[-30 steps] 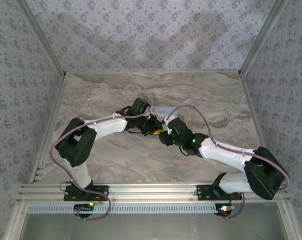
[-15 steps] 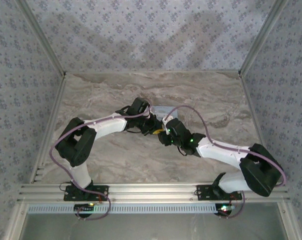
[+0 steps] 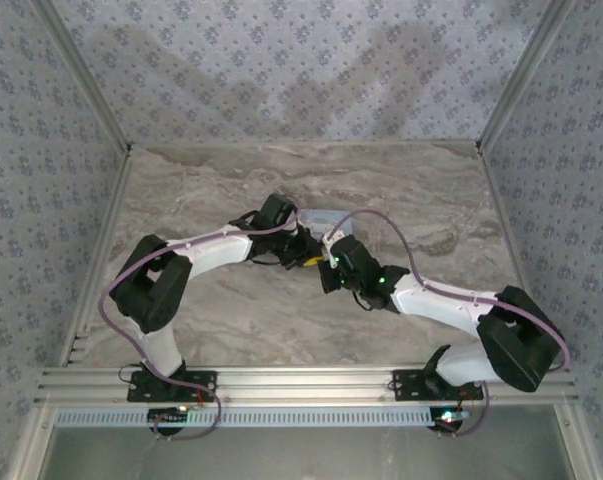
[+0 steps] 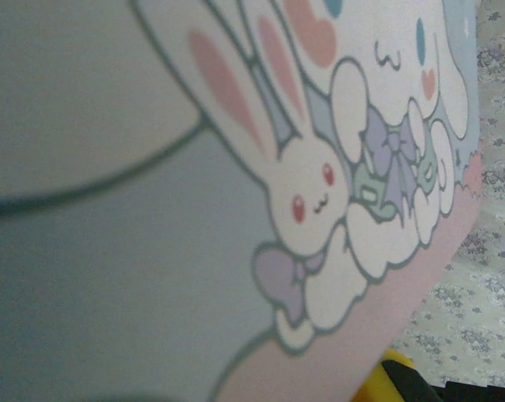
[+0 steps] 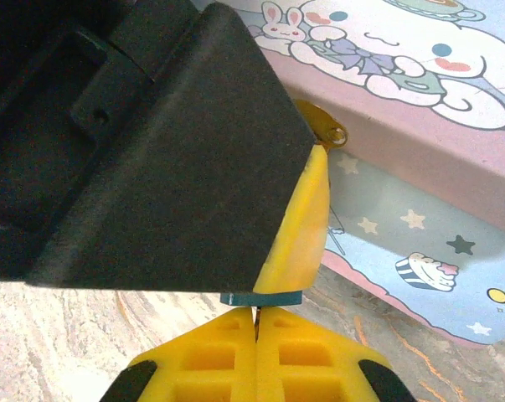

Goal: Unlock a padlock with a key

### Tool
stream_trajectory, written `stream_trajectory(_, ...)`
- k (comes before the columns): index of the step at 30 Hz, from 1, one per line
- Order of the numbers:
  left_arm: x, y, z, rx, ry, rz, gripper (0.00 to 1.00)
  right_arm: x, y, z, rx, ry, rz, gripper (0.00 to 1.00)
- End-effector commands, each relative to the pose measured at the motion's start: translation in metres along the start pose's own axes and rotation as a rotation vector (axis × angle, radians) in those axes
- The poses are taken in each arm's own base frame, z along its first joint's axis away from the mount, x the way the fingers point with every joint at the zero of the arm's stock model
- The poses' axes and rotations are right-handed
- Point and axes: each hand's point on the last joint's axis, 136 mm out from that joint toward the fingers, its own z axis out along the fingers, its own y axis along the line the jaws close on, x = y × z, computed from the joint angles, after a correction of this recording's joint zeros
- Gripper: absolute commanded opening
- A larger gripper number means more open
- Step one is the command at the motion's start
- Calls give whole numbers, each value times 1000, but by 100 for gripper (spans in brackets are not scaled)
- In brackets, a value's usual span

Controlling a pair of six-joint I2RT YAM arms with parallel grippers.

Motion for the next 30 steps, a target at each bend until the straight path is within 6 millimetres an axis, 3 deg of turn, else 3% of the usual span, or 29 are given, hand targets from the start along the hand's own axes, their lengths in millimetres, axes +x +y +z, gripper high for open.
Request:
stream_trajectory(1, 3, -21, -5, 61, 26, 31, 0, 0, 2, 1, -57, -8, 48, 0)
stream_trajectory(2, 3, -20, -6, 59, 26, 30, 0, 0, 2, 1, -63, -8, 54, 3)
stream_trajectory(4, 4, -19, -6, 58, 26, 27, 0, -1, 0, -2, -53, -19, 56, 26)
stream_trajectory(5, 3, -19, -6, 57, 25, 26, 0, -1, -1, -5, -54, -29, 58, 31)
stream_trajectory(12, 3, -20, -6, 59, 25, 27, 0, -1, -5, -12, -55, -43, 70, 36)
stream_trajectory(26, 1, -23, -5, 65, 28, 28, 0, -5, -1, 2, -50, -13, 35, 32)
stream_trajectory(28, 2, -23, -5, 65, 31, 26, 0, -6, 0, 2, -51, -16, 37, 28)
stream_trajectory(30, 2, -23, -5, 67, 33, 27, 0, -8, 0, 3, -52, -18, 37, 16)
